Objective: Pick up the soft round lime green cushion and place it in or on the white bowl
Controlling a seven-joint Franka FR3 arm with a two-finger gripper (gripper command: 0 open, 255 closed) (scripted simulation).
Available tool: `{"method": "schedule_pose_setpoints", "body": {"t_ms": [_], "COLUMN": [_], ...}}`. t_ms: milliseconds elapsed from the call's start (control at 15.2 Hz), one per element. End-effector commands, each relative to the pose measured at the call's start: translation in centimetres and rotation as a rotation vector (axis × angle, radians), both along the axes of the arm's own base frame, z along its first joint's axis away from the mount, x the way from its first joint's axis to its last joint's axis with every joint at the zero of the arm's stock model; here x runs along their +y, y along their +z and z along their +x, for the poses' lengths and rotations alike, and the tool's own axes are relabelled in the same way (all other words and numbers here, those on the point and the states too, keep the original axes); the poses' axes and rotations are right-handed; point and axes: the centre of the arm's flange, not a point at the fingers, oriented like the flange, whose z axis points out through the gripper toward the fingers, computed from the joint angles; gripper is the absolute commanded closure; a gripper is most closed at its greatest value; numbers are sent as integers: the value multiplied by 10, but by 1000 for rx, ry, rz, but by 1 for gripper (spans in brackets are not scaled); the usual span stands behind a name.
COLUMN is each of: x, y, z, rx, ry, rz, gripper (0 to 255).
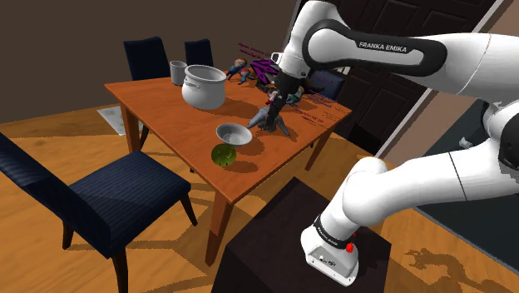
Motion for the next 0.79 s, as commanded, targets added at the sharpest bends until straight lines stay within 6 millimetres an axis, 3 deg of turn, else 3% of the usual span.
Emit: {"method": "schedule_pose_setpoints", "body": {"t_ms": [0,726], "x": [1,34], "y": [-21,-135], "z": [15,91], "rx": [-15,-78], "ry": [58,368], "rz": [1,7], "gripper": [0,0]}}
